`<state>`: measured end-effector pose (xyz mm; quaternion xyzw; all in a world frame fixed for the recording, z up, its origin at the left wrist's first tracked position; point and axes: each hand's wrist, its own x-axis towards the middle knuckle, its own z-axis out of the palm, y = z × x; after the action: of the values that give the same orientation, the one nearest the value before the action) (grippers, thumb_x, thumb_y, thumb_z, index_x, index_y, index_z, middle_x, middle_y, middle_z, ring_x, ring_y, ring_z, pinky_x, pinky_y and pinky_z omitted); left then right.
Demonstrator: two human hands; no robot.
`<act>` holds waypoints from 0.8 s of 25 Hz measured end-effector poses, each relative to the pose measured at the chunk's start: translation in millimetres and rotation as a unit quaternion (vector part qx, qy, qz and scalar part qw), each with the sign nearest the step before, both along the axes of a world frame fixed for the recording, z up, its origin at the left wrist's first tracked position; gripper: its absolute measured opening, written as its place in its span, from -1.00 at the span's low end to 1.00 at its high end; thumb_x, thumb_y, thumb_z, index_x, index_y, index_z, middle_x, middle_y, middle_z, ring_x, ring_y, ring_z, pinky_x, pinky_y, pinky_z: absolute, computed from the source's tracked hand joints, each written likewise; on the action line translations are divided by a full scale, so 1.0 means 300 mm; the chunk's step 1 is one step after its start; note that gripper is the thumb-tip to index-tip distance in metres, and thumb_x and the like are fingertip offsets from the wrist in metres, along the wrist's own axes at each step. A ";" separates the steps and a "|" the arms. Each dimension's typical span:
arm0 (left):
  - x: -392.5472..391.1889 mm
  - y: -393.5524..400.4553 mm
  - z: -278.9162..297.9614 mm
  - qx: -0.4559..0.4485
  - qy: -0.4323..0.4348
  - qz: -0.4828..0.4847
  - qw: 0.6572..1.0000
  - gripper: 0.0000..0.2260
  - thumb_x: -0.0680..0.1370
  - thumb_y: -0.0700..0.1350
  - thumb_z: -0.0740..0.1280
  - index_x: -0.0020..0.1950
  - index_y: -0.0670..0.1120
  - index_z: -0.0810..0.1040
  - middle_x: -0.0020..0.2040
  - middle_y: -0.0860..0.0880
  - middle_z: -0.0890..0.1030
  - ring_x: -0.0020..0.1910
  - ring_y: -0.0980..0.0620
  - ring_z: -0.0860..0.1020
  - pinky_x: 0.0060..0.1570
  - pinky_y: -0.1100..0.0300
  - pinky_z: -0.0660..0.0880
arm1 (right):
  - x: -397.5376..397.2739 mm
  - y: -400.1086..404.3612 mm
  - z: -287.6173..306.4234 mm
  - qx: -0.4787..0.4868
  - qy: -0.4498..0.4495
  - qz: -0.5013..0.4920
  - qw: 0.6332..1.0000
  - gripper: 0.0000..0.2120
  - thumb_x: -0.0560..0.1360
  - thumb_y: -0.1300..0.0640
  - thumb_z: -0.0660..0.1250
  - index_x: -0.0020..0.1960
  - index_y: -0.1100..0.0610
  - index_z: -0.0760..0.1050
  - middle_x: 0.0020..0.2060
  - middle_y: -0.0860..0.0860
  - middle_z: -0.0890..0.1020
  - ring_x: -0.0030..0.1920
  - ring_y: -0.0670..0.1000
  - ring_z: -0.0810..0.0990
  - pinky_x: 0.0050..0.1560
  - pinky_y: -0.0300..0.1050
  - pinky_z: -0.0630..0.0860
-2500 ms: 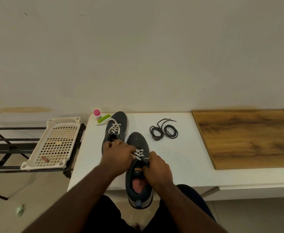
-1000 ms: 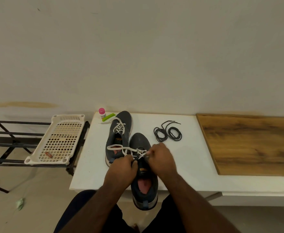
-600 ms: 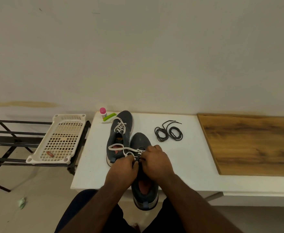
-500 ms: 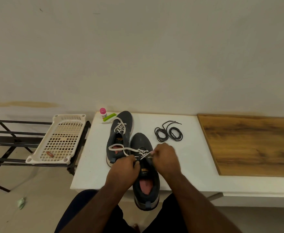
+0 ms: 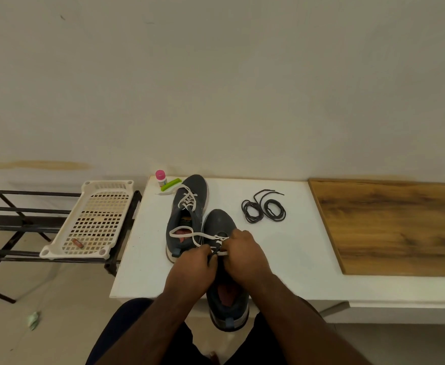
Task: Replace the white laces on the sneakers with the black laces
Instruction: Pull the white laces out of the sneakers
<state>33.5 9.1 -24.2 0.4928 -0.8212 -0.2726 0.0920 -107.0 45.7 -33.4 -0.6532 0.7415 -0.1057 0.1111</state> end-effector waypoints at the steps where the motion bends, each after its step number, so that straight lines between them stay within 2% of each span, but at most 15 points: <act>1: 0.004 -0.002 -0.001 0.001 -0.002 0.002 1.000 -0.82 0.64 0.01 0.19 -0.15 0.02 0.40 -0.25 0.06 0.49 -0.27 0.09 0.46 -0.26 0.21 0.30 | 0.001 0.000 0.004 -0.017 -0.014 -0.029 0.999 -0.82 0.57 0.10 0.23 0.01 0.10 0.60 -0.04 0.04 0.51 -0.02 0.02 0.46 -0.09 -0.14 0.38; 3: 0.013 -0.006 -0.005 0.002 -0.002 0.007 1.000 -0.82 0.63 0.02 0.20 -0.15 0.01 0.42 -0.26 0.07 0.51 -0.28 0.12 0.47 -0.28 0.21 0.34 | -0.053 0.005 0.028 -0.062 -0.100 -0.156 0.981 -0.84 0.54 0.11 0.25 -0.15 0.08 0.57 -0.16 0.00 0.53 -0.15 -0.03 0.48 -0.15 -0.12 0.37; 4: 0.015 -0.007 -0.005 0.003 -0.001 0.007 1.000 -0.81 0.63 0.03 0.20 -0.15 0.01 0.43 -0.27 0.07 0.51 -0.29 0.13 0.47 -0.29 0.22 0.35 | -0.098 0.005 0.033 -0.069 -0.124 -0.216 0.966 -0.84 0.54 0.12 0.26 -0.16 0.09 0.58 -0.18 -0.01 0.55 -0.16 -0.02 0.51 -0.15 -0.12 0.39; 5: 0.012 -0.004 -0.002 0.003 -0.001 0.003 1.000 -0.81 0.63 0.03 0.20 -0.16 0.02 0.42 -0.28 0.07 0.51 -0.30 0.13 0.47 -0.31 0.22 0.33 | -0.142 0.008 0.027 -0.066 -0.138 -0.230 0.961 -0.85 0.56 0.13 0.28 -0.11 0.11 0.61 -0.15 0.00 0.58 -0.12 0.00 0.55 -0.11 -0.11 0.43; 8: 0.001 0.001 0.000 -0.006 -0.005 -0.004 1.000 -0.81 0.62 0.03 0.21 -0.17 0.02 0.40 -0.27 0.06 0.50 -0.27 0.10 0.47 -0.29 0.19 0.28 | -0.125 0.027 0.031 -0.026 -0.227 -0.089 0.969 -0.83 0.53 0.17 0.32 0.06 0.07 0.65 -0.07 -0.06 0.58 -0.01 -0.09 0.52 0.04 -0.15 0.45; 10: -0.002 -0.003 0.000 -0.004 -0.004 -0.004 1.000 -0.82 0.62 0.02 0.20 -0.16 0.02 0.40 -0.26 0.07 0.48 -0.26 0.10 0.46 -0.29 0.20 0.27 | -0.043 0.021 0.007 0.002 -0.125 0.012 0.992 -0.84 0.53 0.10 0.29 -0.02 0.06 0.65 -0.12 -0.02 0.56 -0.07 -0.04 0.50 -0.07 -0.11 0.42; 11: 0.000 -0.003 0.000 -0.001 -0.005 -0.003 1.000 -0.82 0.63 0.02 0.20 -0.15 0.02 0.40 -0.26 0.07 0.48 -0.27 0.11 0.46 -0.31 0.22 0.27 | -0.016 0.012 -0.004 0.006 -0.064 0.027 0.998 -0.83 0.53 0.08 0.26 -0.04 0.07 0.63 -0.10 0.02 0.54 -0.08 0.00 0.50 -0.11 -0.12 0.39; 12: 0.003 -0.004 0.000 0.003 -0.007 -0.003 1.000 -0.82 0.63 0.02 0.20 -0.14 0.02 0.40 -0.27 0.08 0.47 -0.27 0.12 0.45 -0.32 0.24 0.27 | -0.009 0.003 -0.012 0.008 -0.043 0.011 0.999 -0.83 0.53 0.09 0.25 -0.05 0.08 0.62 -0.09 0.03 0.52 -0.09 0.01 0.48 -0.14 -0.14 0.38; 13: 0.008 -0.004 -0.001 0.004 -0.010 -0.002 1.000 -0.82 0.63 0.02 0.19 -0.14 0.02 0.41 -0.27 0.08 0.47 -0.29 0.12 0.45 -0.34 0.26 0.27 | -0.018 0.001 -0.010 -0.003 -0.060 -0.022 0.998 -0.86 0.52 0.09 0.26 -0.09 0.06 0.60 -0.10 0.02 0.51 -0.12 0.00 0.47 -0.16 -0.17 0.36; 15: 0.016 -0.006 0.000 0.001 -0.013 0.001 1.000 -0.82 0.63 0.03 0.19 -0.13 0.01 0.41 -0.26 0.07 0.49 -0.29 0.13 0.45 -0.35 0.28 0.27 | -0.078 0.006 -0.009 -0.034 -0.125 -0.134 0.982 -0.86 0.50 0.11 0.28 -0.23 0.01 0.53 -0.17 0.00 0.55 -0.15 0.02 0.53 -0.21 -0.19 0.36; 16: 0.018 -0.007 0.001 0.001 -0.014 0.002 1.000 -0.83 0.63 0.03 0.19 -0.13 0.01 0.42 -0.25 0.06 0.51 -0.27 0.12 0.47 -0.33 0.26 0.29 | -0.125 0.016 -0.013 -0.042 -0.156 -0.207 0.965 -0.84 0.52 0.13 0.29 -0.23 0.01 0.53 -0.18 0.00 0.60 -0.12 0.04 0.57 -0.18 -0.18 0.39; 18: 0.018 -0.009 0.004 0.002 -0.016 0.006 1.000 -0.83 0.63 0.04 0.19 -0.11 0.01 0.42 -0.21 0.04 0.53 -0.24 0.10 0.50 -0.27 0.22 0.33 | -0.207 0.044 -0.024 -0.020 -0.177 -0.311 0.933 -0.88 0.58 0.12 0.30 -0.06 0.09 0.60 -0.06 0.05 0.68 -0.03 0.06 0.62 -0.03 -0.14 0.48; 20: 0.017 -0.003 0.004 0.006 -0.015 0.004 1.000 -0.83 0.61 0.07 0.21 -0.09 0.01 0.42 -0.19 0.05 0.53 -0.21 0.10 0.50 -0.22 0.21 0.37 | -0.220 0.071 -0.013 0.029 -0.153 -0.308 0.938 -0.78 0.59 0.09 0.32 0.19 0.14 0.58 0.16 0.07 0.65 0.14 0.07 0.59 0.16 -0.07 0.49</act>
<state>38.7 8.2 -23.0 0.5006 -0.8189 -0.2696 0.0781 -173.0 66.9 -37.4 -0.3651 0.8833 -0.2122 0.2036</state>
